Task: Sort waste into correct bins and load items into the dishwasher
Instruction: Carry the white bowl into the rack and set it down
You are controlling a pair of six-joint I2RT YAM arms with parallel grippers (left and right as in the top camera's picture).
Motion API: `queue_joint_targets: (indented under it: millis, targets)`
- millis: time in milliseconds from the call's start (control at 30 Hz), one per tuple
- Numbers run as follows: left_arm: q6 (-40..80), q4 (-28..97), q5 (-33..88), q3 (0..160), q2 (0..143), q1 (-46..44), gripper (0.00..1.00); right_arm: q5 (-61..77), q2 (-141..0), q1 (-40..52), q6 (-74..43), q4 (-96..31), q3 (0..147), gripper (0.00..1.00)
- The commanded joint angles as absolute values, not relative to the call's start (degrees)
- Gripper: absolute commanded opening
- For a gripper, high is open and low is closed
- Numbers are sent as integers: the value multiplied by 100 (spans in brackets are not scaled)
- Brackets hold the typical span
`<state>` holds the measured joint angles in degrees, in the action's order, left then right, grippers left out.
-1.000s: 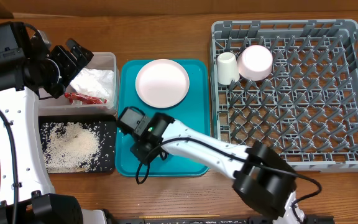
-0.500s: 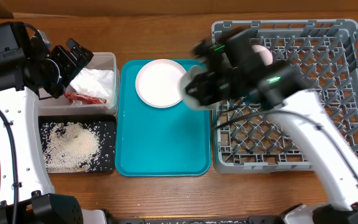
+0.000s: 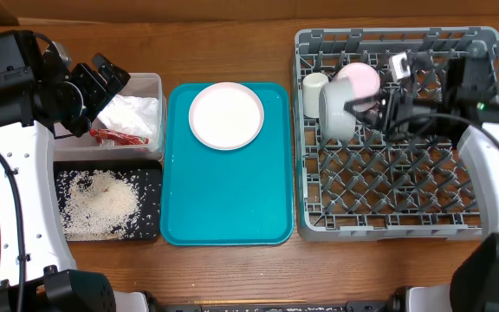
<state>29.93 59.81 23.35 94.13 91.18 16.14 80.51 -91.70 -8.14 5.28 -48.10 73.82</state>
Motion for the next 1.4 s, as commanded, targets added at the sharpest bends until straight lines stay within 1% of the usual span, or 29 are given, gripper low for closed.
queue_joint_targets:
  millis: [0,100,200,333,500,600,867,1067,1367]
  targets:
    - [3046,5977,2311,9513,9032,1614,100,8989,-9196,-854,755,-3894,6375,4]
    - [3046,5977,2311,9513,9032,1614,100,8986,-9297,-836,755,-3315,6045,4]
    - [3046,5977,2311,9513,9032,1614,100,8862,-9432,-836,755,-3006,5918,4]
    - [3046,5977,2311,9513,9032,1614,100,8536,-9631,-832,757,-3000,5918,4]
    - [3046,5977,2311,9513,9032,1614,100,8646,-9931,-803,755,-3006,5918,4]
    - [3046,5977,2311,9513,9032,1614,100,8982,-10036,-744,757,-3002,5918,4]
    - [3046,5977,2311,9513,9032,1614,100,8989,-10042,-753,419,-2976,5920,4]
    - [3046,5977,2311,9513,9032,1614,100,8960,-10044,-733,434,-3052,5920,4]
    - [3046,5977,2311,9513,9032,1614,100,8204,-10044,-751,432,-3507,5920,4]
